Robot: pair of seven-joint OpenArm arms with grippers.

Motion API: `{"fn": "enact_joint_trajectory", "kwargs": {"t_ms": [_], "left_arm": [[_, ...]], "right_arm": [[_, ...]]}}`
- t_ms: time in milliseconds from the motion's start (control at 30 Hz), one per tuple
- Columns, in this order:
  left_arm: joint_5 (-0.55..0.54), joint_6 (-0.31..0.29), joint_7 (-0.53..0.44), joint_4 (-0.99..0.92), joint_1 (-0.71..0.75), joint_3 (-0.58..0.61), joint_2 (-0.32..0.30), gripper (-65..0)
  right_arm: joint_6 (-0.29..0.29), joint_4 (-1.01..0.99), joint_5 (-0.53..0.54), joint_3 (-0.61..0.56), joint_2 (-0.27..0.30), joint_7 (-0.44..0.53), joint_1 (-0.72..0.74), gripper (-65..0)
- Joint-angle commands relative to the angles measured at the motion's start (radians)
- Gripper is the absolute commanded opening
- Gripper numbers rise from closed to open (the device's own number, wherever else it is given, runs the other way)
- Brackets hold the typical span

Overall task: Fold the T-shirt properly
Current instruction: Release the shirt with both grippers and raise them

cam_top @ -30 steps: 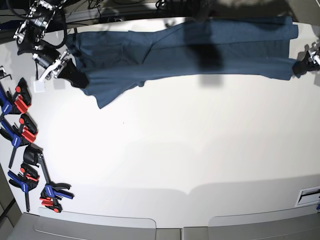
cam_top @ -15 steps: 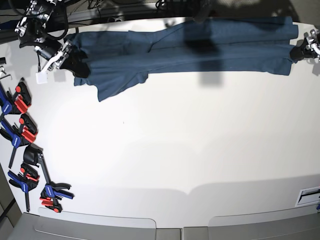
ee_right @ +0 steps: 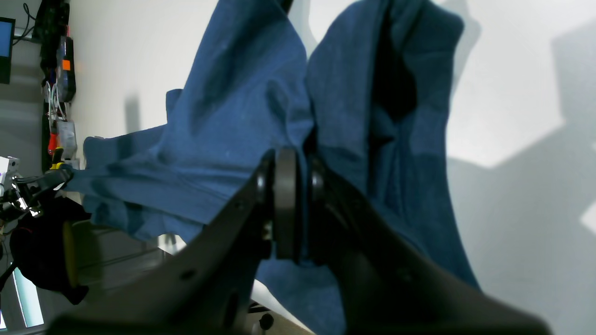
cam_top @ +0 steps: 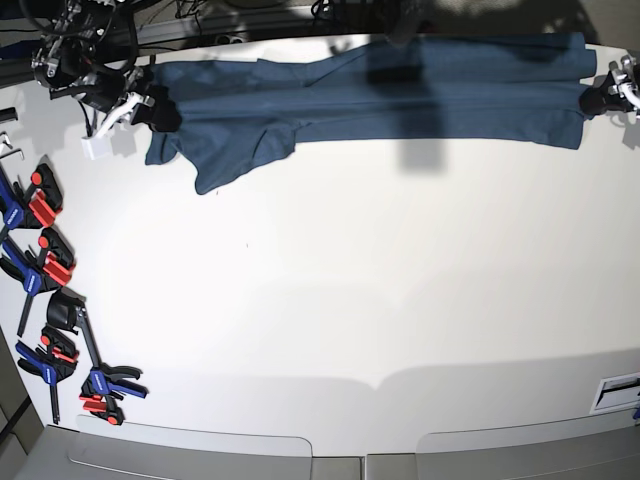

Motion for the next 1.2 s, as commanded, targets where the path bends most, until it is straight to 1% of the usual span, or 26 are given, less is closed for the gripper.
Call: {"fn": "enact_joint_trajectory", "kwargs": {"t_ms": [0, 133, 167, 200, 233, 267, 300, 367, 500, 567, 633, 833, 1000, 1067, 1167], "left_arm": [[-0.02, -0.006, -0.016, 0.014, -0.002, -0.01, -0.031, -65.0], [-0.021, -0.006, -0.023, 0.014, -0.002, -0.01, -0.032, -65.0], [-0.021, -0.006, -0.023, 0.014, -0.002, -0.01, -0.032, -62.5], [-0.021, -0.006, -0.023, 0.014, -0.002, -0.01, -0.032, -57.3], [-0.025, -0.006, -0.029, 0.014, -0.002, -0.01, -0.032, -52.9], [-0.041, -0.006, -0.031, 0.014, -0.002, -0.01, -0.032, -50.1], [-0.064, -0.006, -0.03, 0.014, -0.002, -0.01, -0.032, -48.8], [-0.097, -0.006, -0.03, 0.014, -0.003, -0.01, -0.032, -48.6], [-0.097, -0.006, -0.029, 0.015, -0.011, -0.011, -0.034, -48.6], [-0.097, -0.006, -0.027, 0.016, -0.011, -0.012, -0.039, -48.6], [-0.097, -0.006, -0.021, 0.016, -0.011, -0.013, -0.052, -48.6], [-0.097, -0.006, -0.022, 0.034, -0.011, -0.013, -0.113, -48.6], [-0.097, -0.006, -0.022, 0.06, -0.011, -0.023, -0.148, -48.6], [-0.097, -0.006, -0.024, 0.075, -0.011, -0.049, -0.148, -48.6], [-0.097, -0.006, -0.053, 0.088, -0.014, -0.103, -0.148, -48.6]], "right_arm": [[0.006, 0.017, 0.012, 0.006, 0.02, 0.015, 0.003, -65.0], [0.006, 0.017, 0.013, 0.006, 0.02, 0.015, 0.003, -65.0], [0.006, 0.017, 0.016, 0.006, 0.02, 0.015, 0.003, -65.0], [0.006, 0.017, 0.026, 0.006, 0.02, 0.015, 0.003, -65.0], [0.006, 0.017, 0.05, 0.006, 0.02, 0.015, 0.003, -63.4], [0.006, 0.017, 0.08, 0.006, 0.02, 0.015, 0.003, -59.6], [0.006, 0.017, 0.103, 0.006, 0.02, 0.015, 0.003, -56.4], [0.006, 0.017, 0.125, 0.006, 0.02, 0.015, 0.003, -53.1], [0.006, 0.018, 0.126, 0.006, 0.023, 0.015, 0.003, -53.0], [0.006, 0.019, 0.149, 0.006, 0.028, 0.015, 0.004, -53.0], [0.006, 0.032, 0.17, 0.006, 0.035, 0.015, 0.004, -53.0], [0.006, 0.097, 0.165, 0.016, 0.058, 0.015, 0.005, -53.0], [0.006, 0.145, 0.165, 0.079, 0.061, 0.015, 0.006, -53.0], [0.006, 0.156, 0.165, 0.12, 0.061, 0.015, 0.014, -53.0], [0.006, 0.158, 0.168, 0.184, 0.061, 0.015, 0.051, -53.0]]}}
